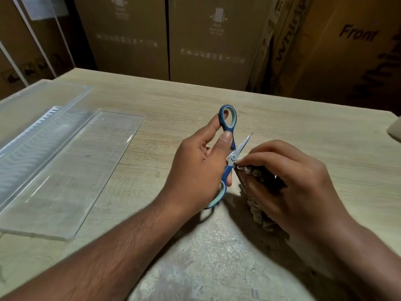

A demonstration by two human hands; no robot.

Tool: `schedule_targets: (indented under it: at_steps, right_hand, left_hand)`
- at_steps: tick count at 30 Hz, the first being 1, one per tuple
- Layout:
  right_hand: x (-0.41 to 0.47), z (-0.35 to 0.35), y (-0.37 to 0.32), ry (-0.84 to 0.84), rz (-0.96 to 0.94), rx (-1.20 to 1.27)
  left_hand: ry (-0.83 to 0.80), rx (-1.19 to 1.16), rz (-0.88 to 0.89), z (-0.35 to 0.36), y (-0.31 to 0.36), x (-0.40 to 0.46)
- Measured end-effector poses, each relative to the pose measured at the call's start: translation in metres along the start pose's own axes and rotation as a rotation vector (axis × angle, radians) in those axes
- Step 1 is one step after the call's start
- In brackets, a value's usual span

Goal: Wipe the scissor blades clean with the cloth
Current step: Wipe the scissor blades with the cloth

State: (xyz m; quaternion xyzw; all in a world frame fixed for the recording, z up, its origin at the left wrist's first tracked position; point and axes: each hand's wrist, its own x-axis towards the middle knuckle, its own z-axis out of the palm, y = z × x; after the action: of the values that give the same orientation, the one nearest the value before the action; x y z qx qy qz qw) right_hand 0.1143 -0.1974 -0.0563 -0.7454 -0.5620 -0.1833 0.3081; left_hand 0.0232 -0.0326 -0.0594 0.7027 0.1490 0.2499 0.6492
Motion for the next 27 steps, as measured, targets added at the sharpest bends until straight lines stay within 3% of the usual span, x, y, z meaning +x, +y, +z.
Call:
schedule_targets:
  at_steps: [5, 10, 22, 27]
  right_hand:
    - [0.001, 0.003, -0.004, 0.041, -0.035, -0.005]
    - [0.003, 0.003, -0.009, 0.116, 0.098, 0.008]
    - [0.001, 0.012, -0.011, 0.141, 0.004, 0.016]
    - [0.004, 0.002, -0.004, 0.133, 0.139, 0.149]
  left_hand:
    - [-0.062, -0.018, -0.022, 0.002, 0.000, -0.002]
    - [-0.056, -0.019, 0.000, 0.002, 0.001, -0.001]
    - [-0.047, -0.013, 0.019, 0.007, -0.001, 0.000]
    - [-0.015, -0.068, -0.018, 0.002, 0.000, 0.004]
